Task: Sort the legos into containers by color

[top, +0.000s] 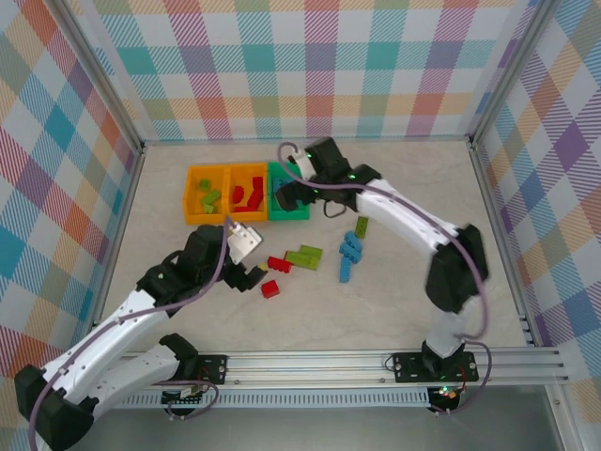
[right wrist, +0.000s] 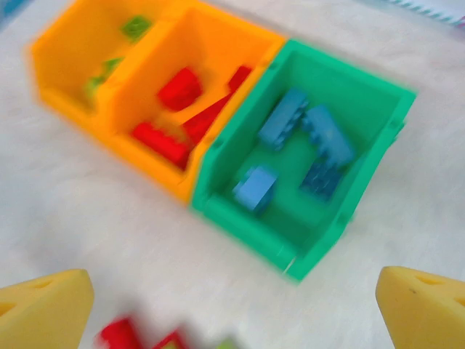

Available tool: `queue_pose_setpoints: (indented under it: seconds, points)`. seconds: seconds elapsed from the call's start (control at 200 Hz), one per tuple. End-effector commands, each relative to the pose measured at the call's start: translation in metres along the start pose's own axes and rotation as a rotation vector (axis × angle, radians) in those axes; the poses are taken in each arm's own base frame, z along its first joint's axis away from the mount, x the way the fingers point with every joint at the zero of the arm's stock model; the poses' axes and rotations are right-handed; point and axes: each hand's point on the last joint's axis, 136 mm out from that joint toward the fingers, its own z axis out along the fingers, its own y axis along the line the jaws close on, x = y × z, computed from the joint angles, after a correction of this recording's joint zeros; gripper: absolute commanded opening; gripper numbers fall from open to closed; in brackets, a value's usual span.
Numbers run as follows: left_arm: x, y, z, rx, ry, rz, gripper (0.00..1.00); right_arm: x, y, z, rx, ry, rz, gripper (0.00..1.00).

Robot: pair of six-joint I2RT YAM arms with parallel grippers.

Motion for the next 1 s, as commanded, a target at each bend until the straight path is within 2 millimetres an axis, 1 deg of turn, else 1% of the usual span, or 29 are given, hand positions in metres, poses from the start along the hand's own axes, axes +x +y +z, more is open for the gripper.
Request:
queue_pose_setpoints:
  seconds: [0.0,0.02,0.065,0.08,0.1,0.155,0.265,0.31,0.37,0.405,0.46,0.53,0.58,0.63,0.71,0.775,0.895,0.995]
  points:
    - [-0.015,0.015,-0.020,-0.076,0.064,-0.381,1.00,0.031,0.042,-0.059,-0.219,-0.008,0.084,1.00]
    - [-0.014,0.014,-0.020,-0.075,0.081,-0.436,1.00,0.039,0.046,-0.069,-0.240,-0.003,0.095,1.00]
    - [-0.007,0.007,-0.017,-0.073,0.118,-0.543,1.00,0.062,0.051,-0.086,-0.276,0.027,0.125,1.00]
    - [-0.005,0.005,-0.015,-0.074,0.127,-0.578,1.00,0.066,0.054,-0.093,-0.287,0.028,0.133,1.00]
    - [-0.002,0.001,-0.013,-0.071,0.135,-0.622,1.00,0.079,0.055,-0.098,-0.297,0.051,0.149,1.00]
    - [0.004,-0.012,-0.006,-0.049,0.145,-0.729,0.99,0.103,0.058,-0.115,-0.316,0.076,0.182,1.00]
    - [0.015,-0.035,0.008,-0.015,0.147,-0.899,0.98,0.146,0.057,-0.135,-0.313,0.152,0.242,1.00]
    - [0.024,-0.040,0.013,-0.046,0.157,-0.986,0.96,0.159,0.057,-0.140,-0.309,0.184,0.261,1.00]
    - [0.038,-0.052,0.021,-0.070,0.196,-1.082,0.93,0.173,0.056,-0.144,-0.300,0.220,0.287,1.00]
    - [0.045,-0.059,0.026,-0.085,0.221,-1.115,0.92,0.179,0.056,-0.145,-0.298,0.234,0.298,1.00]
    - [0.065,-0.066,0.033,-0.153,0.294,-1.173,0.87,0.183,0.055,-0.145,-0.295,0.244,0.311,1.00]
    - [0.078,-0.076,0.042,-0.188,0.362,-1.132,0.87,0.183,0.057,-0.143,-0.302,0.240,0.313,1.00]
    - [0.080,-0.081,0.050,-0.201,0.379,-1.101,0.87,0.182,0.058,-0.141,-0.310,0.236,0.315,1.00]
    - [0.078,-0.086,0.059,-0.193,0.379,-1.079,0.89,0.180,0.059,-0.138,-0.325,0.235,0.318,1.00]
    - [0.074,-0.087,0.071,-0.197,0.364,-1.067,0.90,0.179,0.062,-0.134,-0.342,0.247,0.319,1.00]
    - [0.078,-0.087,0.078,-0.228,0.382,-1.044,0.90,0.181,0.061,-0.130,-0.332,0.261,0.319,1.00]
    - [0.092,-0.084,0.088,-0.280,0.435,-0.975,0.83,0.185,0.052,-0.128,-0.279,0.263,0.320,1.00]
    - [0.102,-0.083,0.095,-0.302,0.461,-0.957,0.75,0.187,0.053,-0.130,-0.283,0.263,0.325,1.00]
